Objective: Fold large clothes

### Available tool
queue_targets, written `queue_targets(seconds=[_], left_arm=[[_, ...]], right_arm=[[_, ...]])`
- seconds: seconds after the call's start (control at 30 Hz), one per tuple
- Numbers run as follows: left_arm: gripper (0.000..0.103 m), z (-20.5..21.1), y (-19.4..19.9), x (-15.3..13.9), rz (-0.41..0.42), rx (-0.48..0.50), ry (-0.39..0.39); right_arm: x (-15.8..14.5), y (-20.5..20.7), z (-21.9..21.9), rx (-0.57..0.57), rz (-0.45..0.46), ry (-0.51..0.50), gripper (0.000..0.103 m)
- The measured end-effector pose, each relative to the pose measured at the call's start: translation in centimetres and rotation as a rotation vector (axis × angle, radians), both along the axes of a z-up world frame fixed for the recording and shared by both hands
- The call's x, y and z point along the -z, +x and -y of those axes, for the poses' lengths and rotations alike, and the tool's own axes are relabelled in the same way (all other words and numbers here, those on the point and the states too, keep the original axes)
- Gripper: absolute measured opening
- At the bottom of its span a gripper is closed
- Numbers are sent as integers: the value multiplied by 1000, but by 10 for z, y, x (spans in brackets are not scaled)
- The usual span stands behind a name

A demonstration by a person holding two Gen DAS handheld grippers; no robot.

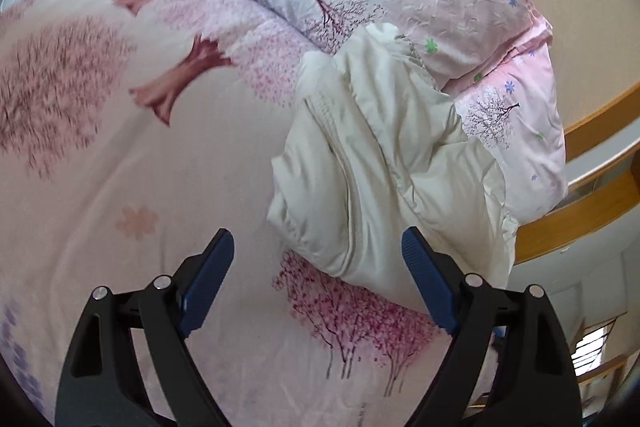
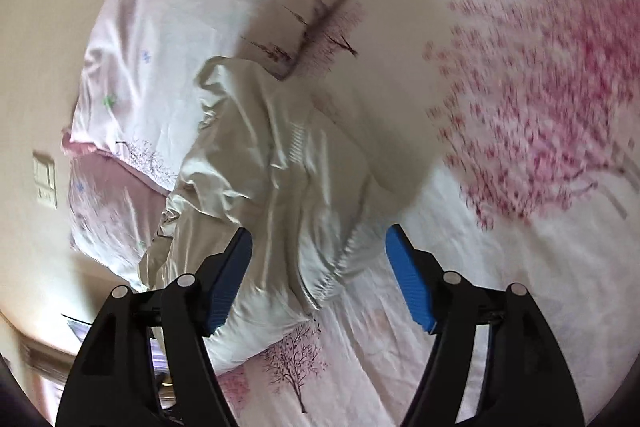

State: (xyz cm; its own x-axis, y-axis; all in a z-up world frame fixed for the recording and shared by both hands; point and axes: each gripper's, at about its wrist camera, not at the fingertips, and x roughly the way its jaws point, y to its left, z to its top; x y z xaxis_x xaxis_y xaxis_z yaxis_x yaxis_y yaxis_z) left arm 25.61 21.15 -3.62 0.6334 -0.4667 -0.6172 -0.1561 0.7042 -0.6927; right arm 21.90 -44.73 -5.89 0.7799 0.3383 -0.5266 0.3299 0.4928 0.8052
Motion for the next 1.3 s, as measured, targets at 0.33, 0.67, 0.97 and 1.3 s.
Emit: queue_targets(seconds=[0.33,0.67,0.97,1.3], left_arm=[[82,12,20,10,-27,-25,-69],[64,5,42,31,-37,-129,-205],[27,-2,39,15,51,-139,-230],[23,-23,-1,-9,117,-134,-230]], right_arm=[[24,15,-5,-4,-11,154,71],[28,29,-10,-5,54,167,49],[2,23,-19,-14,164,84,24],[-21,-8,-40,-87,242,44,22]])
